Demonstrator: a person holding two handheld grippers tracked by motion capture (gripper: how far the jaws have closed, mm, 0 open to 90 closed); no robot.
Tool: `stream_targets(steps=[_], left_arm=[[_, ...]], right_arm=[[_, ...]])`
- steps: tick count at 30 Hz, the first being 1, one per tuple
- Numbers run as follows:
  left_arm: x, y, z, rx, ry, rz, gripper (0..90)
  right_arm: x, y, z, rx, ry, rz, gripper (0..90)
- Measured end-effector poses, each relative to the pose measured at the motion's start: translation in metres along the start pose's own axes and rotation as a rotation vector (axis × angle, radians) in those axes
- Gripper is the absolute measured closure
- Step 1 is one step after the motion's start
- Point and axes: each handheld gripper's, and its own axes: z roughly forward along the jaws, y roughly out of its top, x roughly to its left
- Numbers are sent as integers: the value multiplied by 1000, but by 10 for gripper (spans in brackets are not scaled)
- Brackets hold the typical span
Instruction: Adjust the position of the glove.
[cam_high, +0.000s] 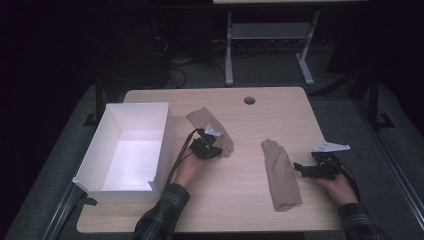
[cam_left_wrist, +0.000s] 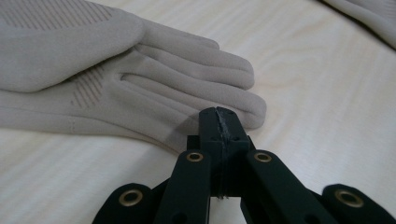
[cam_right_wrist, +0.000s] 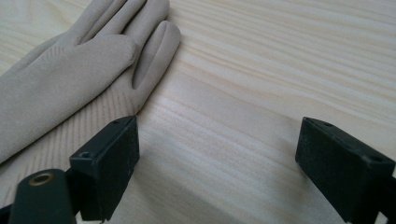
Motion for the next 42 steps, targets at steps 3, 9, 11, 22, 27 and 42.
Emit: stream_targets(steps=[3, 9, 11, 22, 27, 42], left_arm=[[-7, -2, -2, 14, -19, 18, 897], [-22, -7, -3, 13, -69, 23, 897], [-31, -10, -5, 29, -98, 57, 897], [-69, -13, -2, 52, -200, 104, 897], [-85, -13, 0, 71, -233, 141, 897], [-78, 3, -17, 19, -155, 201, 896]], right_arm=[[0, 0, 0, 2, 1, 5, 131], [0, 0, 0, 1, 0, 3, 131], [0, 0, 0, 1, 0, 3, 131], [0, 0, 0, 0, -2, 5, 131], [0, 0, 0, -1, -2, 5, 131], [0, 0, 0, 0, -1, 6, 132]])
